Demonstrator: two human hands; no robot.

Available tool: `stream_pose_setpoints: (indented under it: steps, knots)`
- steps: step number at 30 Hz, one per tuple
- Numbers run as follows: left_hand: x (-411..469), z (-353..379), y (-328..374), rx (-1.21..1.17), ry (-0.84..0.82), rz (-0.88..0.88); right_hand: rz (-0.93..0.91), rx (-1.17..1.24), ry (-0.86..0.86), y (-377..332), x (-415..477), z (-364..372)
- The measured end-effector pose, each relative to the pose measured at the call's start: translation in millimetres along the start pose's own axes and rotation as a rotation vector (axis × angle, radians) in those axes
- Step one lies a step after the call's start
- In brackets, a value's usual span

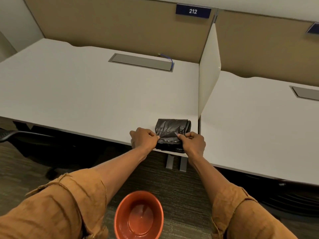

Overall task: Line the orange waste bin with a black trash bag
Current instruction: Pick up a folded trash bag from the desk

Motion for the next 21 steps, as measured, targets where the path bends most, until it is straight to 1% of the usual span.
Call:
stream_pose_setpoints:
  steps: [2, 4, 6, 10, 13, 17, 19, 21]
  knots:
    - [-6.0, -7.6, 3.7, -0.091, 0.002, 0.019, -0.060, 0.061, -0.001, -9.2, -5.9, -3.3]
    - [-14.0, -14.7, 8.8, -0.208, -0.037, 0.039, -0.113, 0.123, -0.019, -22.8, -16.8, -7.8]
    - [-27.7, -23.3, 13.8, -0.319, -0.100, 0.020, -0.158, 0.165, -0.042, -38.0, -31.9, -12.2]
    - [-64.9, -35.1, 15.1, -0.542, -0.279, -0.035, -0.216, 0.245, -0.097, -64.1, -73.3, -19.6]
    - [-97.2, -45.9, -0.1, -0.682, -0.372, -0.134, -0.257, 0.352, -0.202, -87.4, -114.4, -19.7]
    - [-142.6, -57.1, -15.1, -0.992, -0.625, -0.324, -0.330, 0.456, -0.347, -120.4, -177.6, -18.0]
    - [-166.5, -74.6, -8.2, -1.107, -0.732, -0.326, -0.366, 0.475, -0.420, -130.4, -208.1, -13.8]
    - [-184.1, -102.3, -3.6, -1.145, -0.738, -0.273, -0.380, 0.499, -0.505, -137.6, -239.2, -5.5]
Point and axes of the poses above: each hand's wrist, its own x-axis towards the middle knuckle, its own z-axis out of the palm, y = z × x, the point moved 9 cm from there along x, towards the middle knuckle, and after that the axes turned 6 degrees about -y, right-handed, at the moved point
